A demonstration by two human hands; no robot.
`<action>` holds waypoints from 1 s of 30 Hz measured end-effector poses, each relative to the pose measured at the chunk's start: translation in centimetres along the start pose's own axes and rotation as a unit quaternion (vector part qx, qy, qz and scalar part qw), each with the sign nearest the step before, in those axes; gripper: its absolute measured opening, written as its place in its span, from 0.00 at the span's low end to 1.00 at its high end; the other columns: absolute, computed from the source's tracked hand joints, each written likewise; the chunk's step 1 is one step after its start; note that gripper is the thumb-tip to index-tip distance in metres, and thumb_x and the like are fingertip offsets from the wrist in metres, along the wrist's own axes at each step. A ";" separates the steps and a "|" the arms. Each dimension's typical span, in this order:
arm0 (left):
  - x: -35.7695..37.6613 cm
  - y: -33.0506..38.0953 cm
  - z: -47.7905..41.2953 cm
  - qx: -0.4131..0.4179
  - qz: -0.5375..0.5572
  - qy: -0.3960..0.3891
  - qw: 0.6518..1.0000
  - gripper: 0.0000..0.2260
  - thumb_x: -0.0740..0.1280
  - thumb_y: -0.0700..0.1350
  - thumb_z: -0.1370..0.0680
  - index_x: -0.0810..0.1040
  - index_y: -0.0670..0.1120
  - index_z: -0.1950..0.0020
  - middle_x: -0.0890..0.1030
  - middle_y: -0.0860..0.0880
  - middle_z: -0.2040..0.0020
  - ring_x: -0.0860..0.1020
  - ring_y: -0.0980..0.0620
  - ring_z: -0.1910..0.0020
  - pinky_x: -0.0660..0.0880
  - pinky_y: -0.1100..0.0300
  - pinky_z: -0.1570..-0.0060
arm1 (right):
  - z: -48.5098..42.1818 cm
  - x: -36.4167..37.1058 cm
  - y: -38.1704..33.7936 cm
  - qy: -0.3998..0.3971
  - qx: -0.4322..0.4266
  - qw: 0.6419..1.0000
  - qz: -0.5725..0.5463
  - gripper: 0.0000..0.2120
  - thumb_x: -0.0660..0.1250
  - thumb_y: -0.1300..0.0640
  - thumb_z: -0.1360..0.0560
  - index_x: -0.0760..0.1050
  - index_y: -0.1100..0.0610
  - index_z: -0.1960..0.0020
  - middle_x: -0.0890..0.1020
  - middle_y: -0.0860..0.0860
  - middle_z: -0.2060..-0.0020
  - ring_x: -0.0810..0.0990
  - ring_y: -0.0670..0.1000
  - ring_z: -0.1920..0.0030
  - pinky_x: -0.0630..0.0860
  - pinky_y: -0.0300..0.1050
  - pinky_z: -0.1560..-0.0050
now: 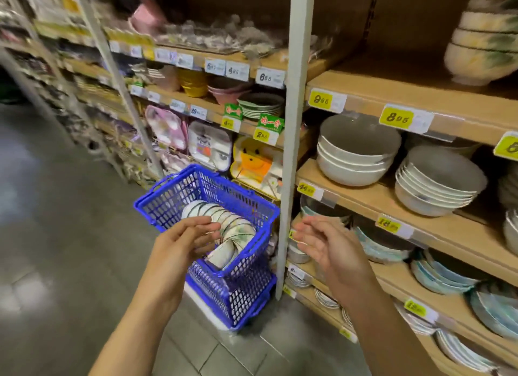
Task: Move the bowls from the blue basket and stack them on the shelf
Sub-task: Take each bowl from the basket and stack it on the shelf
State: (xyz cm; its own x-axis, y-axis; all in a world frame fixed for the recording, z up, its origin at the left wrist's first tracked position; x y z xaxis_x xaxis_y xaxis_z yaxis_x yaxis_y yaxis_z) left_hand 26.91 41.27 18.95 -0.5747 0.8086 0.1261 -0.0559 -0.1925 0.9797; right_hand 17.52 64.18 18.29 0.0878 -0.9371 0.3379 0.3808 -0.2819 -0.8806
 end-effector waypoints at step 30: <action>-18.3 -4.1 -27.2 -0.181 -0.116 -0.054 0.975 0.08 0.60 0.38 0.20 0.80 0.43 0.49 0.85 0.49 0.61 0.82 0.54 0.63 0.77 0.60 0.58 | -20.8 20.0 18.9 0.125 0.166 0.961 0.183 0.08 0.63 0.61 0.21 0.77 0.63 0.47 0.83 0.60 0.51 0.82 0.60 0.50 0.75 0.61 0.40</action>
State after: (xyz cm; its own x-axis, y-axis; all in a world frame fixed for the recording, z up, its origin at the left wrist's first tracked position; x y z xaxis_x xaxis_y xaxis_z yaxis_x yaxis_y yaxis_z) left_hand 15.42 12.16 8.42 -0.4241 0.9038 -0.0581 -0.4695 -0.1645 0.8674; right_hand 7.33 35.85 1.49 0.0637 -0.9928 -0.1016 0.6421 0.1187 -0.7574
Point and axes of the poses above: each hand's wrist, its own z-axis away from the middle knuckle, its own x-axis out of the palm, y = z × x, the point moved 3 cm from there along -z, towards the middle knuckle
